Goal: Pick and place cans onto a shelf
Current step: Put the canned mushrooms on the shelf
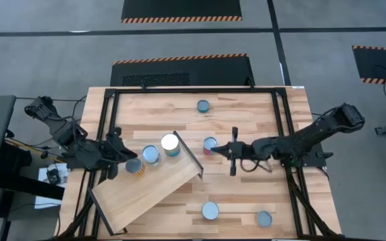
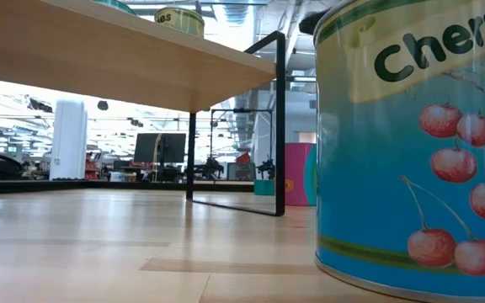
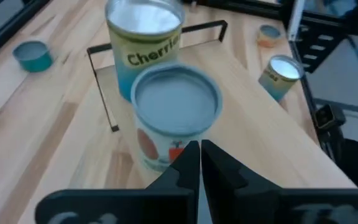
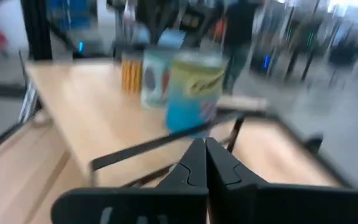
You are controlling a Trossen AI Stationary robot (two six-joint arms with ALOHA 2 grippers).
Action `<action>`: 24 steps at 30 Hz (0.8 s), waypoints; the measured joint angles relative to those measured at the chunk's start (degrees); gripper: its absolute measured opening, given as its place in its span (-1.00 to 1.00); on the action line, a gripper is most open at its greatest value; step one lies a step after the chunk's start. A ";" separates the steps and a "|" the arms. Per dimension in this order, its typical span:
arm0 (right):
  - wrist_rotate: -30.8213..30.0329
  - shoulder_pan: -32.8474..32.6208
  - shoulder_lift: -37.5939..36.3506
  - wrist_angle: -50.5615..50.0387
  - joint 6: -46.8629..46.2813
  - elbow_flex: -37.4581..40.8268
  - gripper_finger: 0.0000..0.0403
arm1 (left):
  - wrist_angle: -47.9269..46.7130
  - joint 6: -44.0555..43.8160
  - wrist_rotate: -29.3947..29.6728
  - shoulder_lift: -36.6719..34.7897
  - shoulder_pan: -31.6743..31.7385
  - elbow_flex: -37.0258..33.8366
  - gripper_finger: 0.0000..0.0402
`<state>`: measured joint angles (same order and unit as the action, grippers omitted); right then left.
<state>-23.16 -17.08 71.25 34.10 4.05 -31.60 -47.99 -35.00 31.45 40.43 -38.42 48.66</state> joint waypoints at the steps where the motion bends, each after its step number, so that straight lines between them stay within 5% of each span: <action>1: -1.27 -1.70 -0.13 -7.39 -2.16 -3.19 -0.98 | 0.73 0.41 0.30 -1.32 -0.72 -1.07 -0.99; 5: -6.01 -9.68 1.47 -29.97 -11.49 -14.63 -0.98 | 2.06 2.37 2.29 -5.81 -4.20 -3.13 -1.00; 15: -12.88 -25.87 11.32 -65.70 -44.57 -34.65 -0.98 | 2.84 10.15 8.91 -11.81 -11.65 -3.44 -1.00; 24: -13.04 -34.48 15.87 -87.31 -67.32 -40.22 -0.99 | 16.62 22.27 2.43 -19.92 -8.93 -10.12 -1.00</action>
<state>-36.20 -51.56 87.11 -53.21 -63.26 -71.82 -31.37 -12.73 33.89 20.51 -47.35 38.54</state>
